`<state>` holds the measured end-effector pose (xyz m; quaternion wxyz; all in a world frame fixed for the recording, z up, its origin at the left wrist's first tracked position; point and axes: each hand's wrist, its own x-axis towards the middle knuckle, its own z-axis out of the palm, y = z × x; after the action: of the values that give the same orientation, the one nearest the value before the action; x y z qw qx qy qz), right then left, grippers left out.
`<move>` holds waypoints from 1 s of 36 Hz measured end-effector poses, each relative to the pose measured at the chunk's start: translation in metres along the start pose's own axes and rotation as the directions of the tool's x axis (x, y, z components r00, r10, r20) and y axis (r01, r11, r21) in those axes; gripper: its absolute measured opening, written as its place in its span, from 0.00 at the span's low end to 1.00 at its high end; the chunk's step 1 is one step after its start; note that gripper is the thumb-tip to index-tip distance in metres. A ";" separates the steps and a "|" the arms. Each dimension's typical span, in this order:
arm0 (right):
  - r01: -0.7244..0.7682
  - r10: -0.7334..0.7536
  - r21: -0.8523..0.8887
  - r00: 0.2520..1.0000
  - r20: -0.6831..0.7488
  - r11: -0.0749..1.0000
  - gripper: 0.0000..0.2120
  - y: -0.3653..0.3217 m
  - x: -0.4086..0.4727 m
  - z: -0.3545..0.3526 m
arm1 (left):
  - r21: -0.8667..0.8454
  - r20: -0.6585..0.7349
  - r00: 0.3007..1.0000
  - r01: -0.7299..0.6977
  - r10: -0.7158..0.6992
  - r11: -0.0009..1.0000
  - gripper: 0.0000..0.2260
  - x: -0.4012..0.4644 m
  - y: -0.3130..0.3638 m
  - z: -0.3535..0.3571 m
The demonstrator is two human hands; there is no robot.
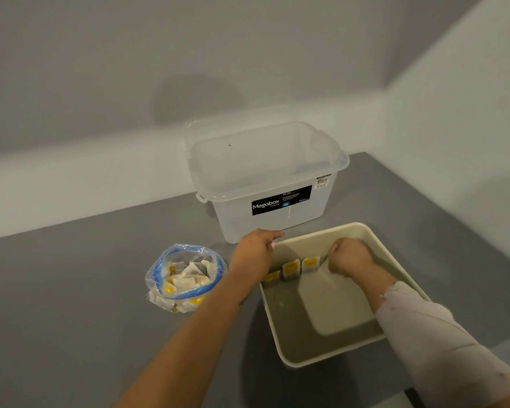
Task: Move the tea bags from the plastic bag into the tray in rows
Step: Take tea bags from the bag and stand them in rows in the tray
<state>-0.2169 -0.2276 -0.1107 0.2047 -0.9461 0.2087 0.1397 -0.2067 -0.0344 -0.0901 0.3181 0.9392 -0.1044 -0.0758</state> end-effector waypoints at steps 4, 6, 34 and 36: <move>0.025 -0.005 0.150 0.992 -0.129 0.988 0.06 -0.009 -0.011 -0.017 | -0.083 -0.082 0.996 -0.053 0.046 0.995 0.15 -0.004 0.001 -0.015; 0.057 -0.008 0.268 0.983 -0.181 0.962 0.06 -0.016 -0.017 -0.024 | -0.120 -0.115 0.990 -0.092 0.078 0.988 0.14 -0.006 -0.002 -0.027; 0.519 -0.508 -0.240 0.854 0.110 0.820 0.17 -0.213 -0.087 0.080 | -0.170 -0.162 0.983 0.055 -0.083 0.984 0.11 -0.034 -0.135 -0.135; 0.503 -0.496 -0.259 0.863 0.098 0.824 0.15 -0.215 -0.085 0.082 | -0.167 -0.157 0.985 0.049 -0.075 0.985 0.11 -0.034 -0.140 -0.135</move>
<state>-0.2082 0.0160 -0.0818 0.1030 -0.9847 -0.0703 0.1217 -0.1910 0.1607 -0.0672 0.3985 0.9160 -0.0422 -0.0168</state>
